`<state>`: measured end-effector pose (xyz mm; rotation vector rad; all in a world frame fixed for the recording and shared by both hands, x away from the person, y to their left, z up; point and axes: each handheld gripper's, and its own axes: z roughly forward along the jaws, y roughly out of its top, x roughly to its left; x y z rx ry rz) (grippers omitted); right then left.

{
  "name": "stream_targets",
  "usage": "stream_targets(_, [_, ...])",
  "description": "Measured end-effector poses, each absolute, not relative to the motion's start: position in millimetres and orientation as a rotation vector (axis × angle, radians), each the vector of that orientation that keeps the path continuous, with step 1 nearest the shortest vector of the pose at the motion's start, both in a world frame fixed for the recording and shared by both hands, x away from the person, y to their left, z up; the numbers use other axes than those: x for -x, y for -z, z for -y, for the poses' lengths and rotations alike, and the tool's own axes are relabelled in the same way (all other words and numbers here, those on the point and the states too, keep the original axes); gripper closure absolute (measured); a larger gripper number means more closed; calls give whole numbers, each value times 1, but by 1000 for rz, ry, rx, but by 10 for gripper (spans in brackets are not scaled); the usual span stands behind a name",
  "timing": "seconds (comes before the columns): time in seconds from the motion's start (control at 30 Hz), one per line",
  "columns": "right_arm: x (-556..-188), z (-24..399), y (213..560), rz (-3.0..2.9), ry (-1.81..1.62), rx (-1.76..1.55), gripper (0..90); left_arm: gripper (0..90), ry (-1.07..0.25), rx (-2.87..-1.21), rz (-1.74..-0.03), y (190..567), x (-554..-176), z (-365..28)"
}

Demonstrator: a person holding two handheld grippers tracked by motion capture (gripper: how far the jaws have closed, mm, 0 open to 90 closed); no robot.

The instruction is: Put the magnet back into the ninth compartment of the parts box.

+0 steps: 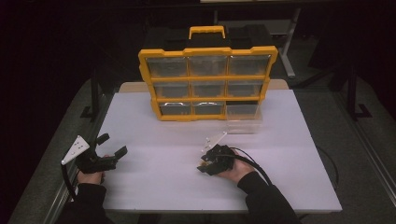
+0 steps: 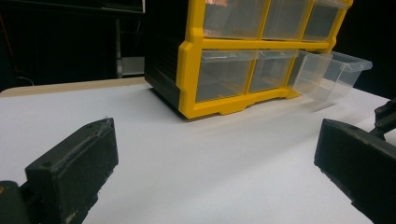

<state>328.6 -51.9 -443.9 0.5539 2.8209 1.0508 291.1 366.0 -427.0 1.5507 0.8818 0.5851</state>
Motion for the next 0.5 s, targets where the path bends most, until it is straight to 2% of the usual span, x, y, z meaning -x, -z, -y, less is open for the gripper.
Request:
stream_targets(0.03, [-329,52,444,-2821,-1051,-554,544,0,-585,-1551,-882,427,-291,-366])
stream_targets(0.07, [-328,51,444,-2816,-1050,-544,593,0,-585,-1550,-882,427,-291,-366])
stream_targets(0.17, [-326,51,443,-2806,-1046,-524,607,0,-585,-1549,-882,427,-291,-366])
stream_targets(0.5, [-326,54,438,-2775,-1094,-545,613,0,-585,-1548,-882,427,-291,-366])
